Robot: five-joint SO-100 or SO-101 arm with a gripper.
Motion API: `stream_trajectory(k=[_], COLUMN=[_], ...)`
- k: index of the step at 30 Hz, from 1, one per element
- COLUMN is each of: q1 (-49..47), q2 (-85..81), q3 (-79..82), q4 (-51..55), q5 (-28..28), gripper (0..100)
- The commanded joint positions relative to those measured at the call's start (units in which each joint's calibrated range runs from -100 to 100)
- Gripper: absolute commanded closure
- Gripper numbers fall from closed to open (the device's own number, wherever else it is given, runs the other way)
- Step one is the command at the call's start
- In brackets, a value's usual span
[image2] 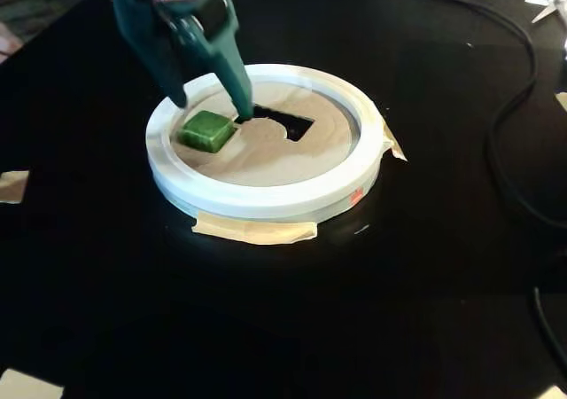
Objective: Pick up the square block and drop it in corresponding square shaped hole
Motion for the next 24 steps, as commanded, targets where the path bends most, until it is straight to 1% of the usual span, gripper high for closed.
stream_trajectory(k=[1,3,4,8,9,13,14,15,18,19,22,24], q1=[0.9,3.0,8.0,18.2,23.2,30.4,33.6,34.8,38.4,39.7,41.3,43.2], q2=[-13.9,-17.1,-20.0,-30.3,-35.5,-47.0,-52.8,-56.0,-67.2,-74.7,-86.5,-97.1], q3=[0.4,2.4,5.6,14.3,19.2,33.2,40.7,44.8,57.8,65.8,77.5,86.4], q4=[10.0,12.3,12.4,10.4,7.0,-2.7,-8.3,-11.4,-21.2,-26.8,-33.3,-35.2], q5=[0.1,0.3,1.8,6.4,8.1,12.5,14.2,14.8,15.5,15.5,15.5,15.6], gripper=[37,37,38,37,37,37,37,37,37,37,37,37])
